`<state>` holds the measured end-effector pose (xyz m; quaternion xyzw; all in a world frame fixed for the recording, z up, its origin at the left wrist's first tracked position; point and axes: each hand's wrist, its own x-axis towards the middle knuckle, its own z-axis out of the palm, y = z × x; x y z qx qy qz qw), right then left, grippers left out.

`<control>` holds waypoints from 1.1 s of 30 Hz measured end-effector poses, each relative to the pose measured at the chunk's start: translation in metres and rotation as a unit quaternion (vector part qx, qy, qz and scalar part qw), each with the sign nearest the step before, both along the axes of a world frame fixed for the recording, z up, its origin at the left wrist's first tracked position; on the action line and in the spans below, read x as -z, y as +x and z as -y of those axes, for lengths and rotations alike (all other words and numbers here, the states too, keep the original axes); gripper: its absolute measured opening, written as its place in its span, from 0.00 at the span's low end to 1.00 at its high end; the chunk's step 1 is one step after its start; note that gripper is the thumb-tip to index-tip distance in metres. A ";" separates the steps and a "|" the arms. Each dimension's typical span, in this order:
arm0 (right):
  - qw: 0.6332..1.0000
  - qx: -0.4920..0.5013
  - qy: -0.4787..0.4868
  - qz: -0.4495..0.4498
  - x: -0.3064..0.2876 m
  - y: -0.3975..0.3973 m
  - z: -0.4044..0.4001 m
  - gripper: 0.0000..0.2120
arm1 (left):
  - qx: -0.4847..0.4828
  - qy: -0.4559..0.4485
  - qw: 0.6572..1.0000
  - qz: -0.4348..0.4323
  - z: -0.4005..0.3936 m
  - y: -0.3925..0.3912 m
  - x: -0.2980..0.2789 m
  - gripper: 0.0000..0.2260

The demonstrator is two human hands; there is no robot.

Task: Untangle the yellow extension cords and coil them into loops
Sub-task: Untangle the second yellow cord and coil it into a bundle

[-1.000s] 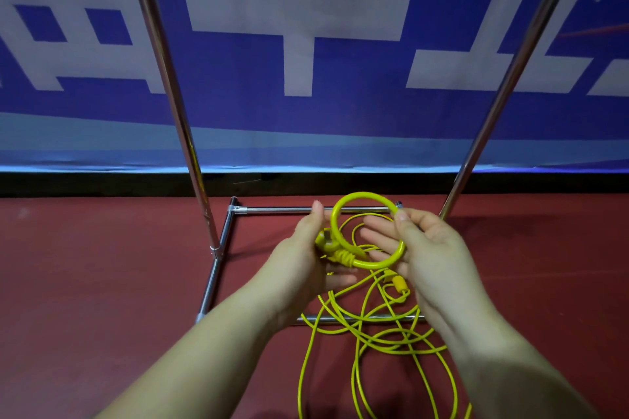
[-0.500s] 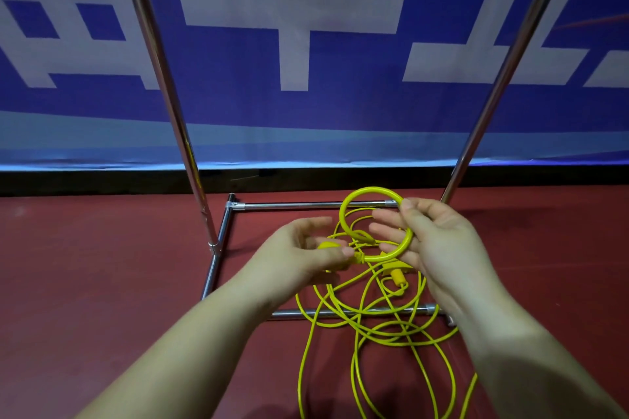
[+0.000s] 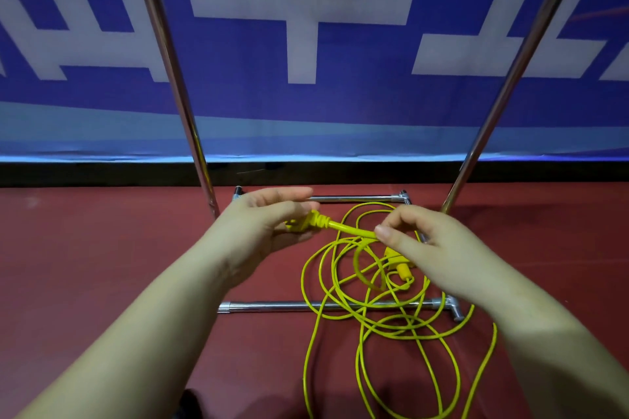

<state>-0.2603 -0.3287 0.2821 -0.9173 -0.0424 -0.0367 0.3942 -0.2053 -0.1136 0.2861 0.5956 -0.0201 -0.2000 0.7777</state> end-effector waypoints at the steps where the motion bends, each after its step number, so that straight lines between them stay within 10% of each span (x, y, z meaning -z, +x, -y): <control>1: 1.000 -0.003 0.004 0.002 0.000 0.000 0.001 0.12 | 0.016 0.038 0.999 0.022 -0.002 0.000 0.000 0.08; 10: 0.997 0.011 0.052 0.048 0.002 -0.002 -0.021 0.15 | 0.264 0.244 0.926 0.119 0.010 -0.022 0.006 0.14; 17: 0.998 -0.051 -0.015 -0.041 0.012 -0.001 -0.023 0.13 | 0.072 0.332 0.898 0.280 0.008 -0.005 0.018 0.08; 26: 0.975 -0.078 -0.017 -0.208 0.016 -0.006 -0.010 0.18 | -0.182 0.342 0.890 0.240 -0.030 0.026 0.022 0.09; 33: 0.989 -0.056 0.019 -0.134 0.018 -0.013 0.000 0.14 | -0.134 0.431 0.867 0.212 -0.053 0.030 0.032 0.10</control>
